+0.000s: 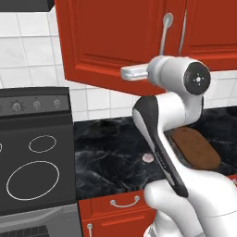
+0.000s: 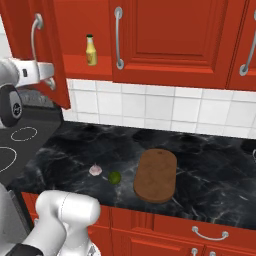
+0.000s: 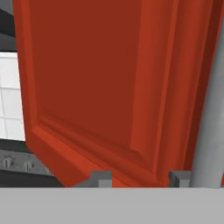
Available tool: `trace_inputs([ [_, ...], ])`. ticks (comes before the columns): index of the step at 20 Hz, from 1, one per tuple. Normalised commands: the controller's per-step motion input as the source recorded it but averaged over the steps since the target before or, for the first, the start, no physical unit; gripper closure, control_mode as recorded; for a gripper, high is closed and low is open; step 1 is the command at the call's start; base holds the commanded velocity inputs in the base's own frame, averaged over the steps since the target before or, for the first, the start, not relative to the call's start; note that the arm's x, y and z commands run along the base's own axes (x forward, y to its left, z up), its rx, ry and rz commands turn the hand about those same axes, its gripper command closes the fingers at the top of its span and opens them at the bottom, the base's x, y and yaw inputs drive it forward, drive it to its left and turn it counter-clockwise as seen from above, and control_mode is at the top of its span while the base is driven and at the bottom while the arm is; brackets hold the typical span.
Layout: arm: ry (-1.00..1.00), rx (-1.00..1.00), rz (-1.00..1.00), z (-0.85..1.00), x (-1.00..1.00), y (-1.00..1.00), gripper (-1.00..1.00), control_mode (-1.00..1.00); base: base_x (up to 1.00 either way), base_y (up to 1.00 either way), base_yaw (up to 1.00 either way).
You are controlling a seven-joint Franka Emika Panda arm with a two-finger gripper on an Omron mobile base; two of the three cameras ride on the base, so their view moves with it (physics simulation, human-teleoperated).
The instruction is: Open the cabinet. Place the bowl and condiment on the counter. Then place the lime and garlic on the cutting board.
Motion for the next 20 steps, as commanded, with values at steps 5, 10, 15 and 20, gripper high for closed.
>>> trace_inputs([
  [5, 0.00, 0.00, -0.16, -0.10, -0.14, 1.00, 1.00, -1.00, 0.00, 0.00, 0.00],
  [10, 0.03, 0.00, -0.04, -0.16, 0.00, 0.90, 1.00, -1.00, 0.00, 0.00, 0.00],
  [15, 0.04, 0.00, 0.03, -0.21, 0.11, 0.72, 1.00, -1.00, 0.00, 0.00, 0.00],
  [20, 0.07, 0.00, 0.16, -0.34, 0.34, 0.53, 1.00, -1.00, 0.00, 0.00, 0.00],
])
